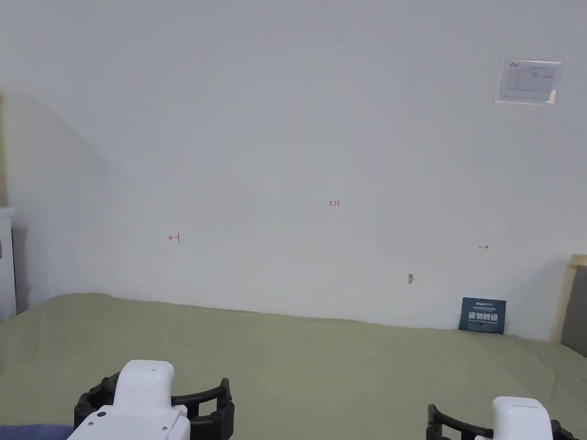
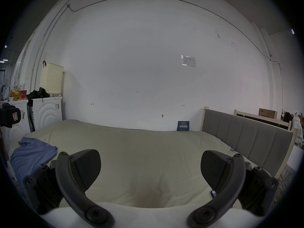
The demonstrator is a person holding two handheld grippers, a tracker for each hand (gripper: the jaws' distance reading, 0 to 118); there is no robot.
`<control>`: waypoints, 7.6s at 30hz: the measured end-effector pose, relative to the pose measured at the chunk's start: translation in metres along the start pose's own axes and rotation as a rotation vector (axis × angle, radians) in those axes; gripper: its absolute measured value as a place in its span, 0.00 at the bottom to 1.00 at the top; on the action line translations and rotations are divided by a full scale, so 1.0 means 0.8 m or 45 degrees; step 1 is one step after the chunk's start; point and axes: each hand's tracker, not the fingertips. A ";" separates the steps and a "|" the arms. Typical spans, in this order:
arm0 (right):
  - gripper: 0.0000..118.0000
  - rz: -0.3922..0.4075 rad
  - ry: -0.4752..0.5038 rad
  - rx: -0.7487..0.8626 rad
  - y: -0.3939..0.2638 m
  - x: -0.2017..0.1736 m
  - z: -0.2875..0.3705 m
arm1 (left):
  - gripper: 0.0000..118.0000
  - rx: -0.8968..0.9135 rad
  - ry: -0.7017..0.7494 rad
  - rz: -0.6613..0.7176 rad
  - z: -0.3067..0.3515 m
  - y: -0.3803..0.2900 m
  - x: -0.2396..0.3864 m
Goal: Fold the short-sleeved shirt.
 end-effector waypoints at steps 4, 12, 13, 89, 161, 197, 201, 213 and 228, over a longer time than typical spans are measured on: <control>1.00 0.009 0.001 0.013 0.002 0.000 0.002 | 1.00 -0.012 -0.002 0.007 0.000 0.003 -0.002; 1.00 -0.011 -0.008 0.010 0.001 0.001 0.003 | 1.00 -0.006 -0.005 -0.007 0.003 0.002 -0.001; 1.00 -0.011 -0.010 0.010 0.000 0.001 0.003 | 1.00 -0.009 -0.003 -0.008 0.004 0.001 -0.001; 0.01 0.083 0.866 -0.042 0.037 -0.364 0.018 | 0.00 -0.102 0.719 0.052 0.228 -0.006 -0.245; 0.02 0.118 0.068 -0.538 -0.068 -0.004 -0.057 | 0.00 -1.077 -0.734 -0.010 -0.327 0.136 0.069; 0.02 -0.019 -0.089 -0.643 -0.084 0.062 -0.067 | 0.00 -0.996 -0.411 0.196 -0.166 -0.047 -0.042; 0.02 -0.017 -0.042 -0.665 -0.089 0.039 -0.081 | 0.00 -1.063 -0.294 0.270 -0.142 -0.078 -0.085; 0.02 0.023 -0.035 -0.698 -0.092 0.040 -0.100 | 0.00 -1.226 -0.303 0.142 -0.287 -0.067 -0.058; 0.02 -0.003 -0.135 -0.779 -0.122 0.087 -0.120 | 0.73 -1.680 -0.099 0.128 -0.477 -0.165 -0.021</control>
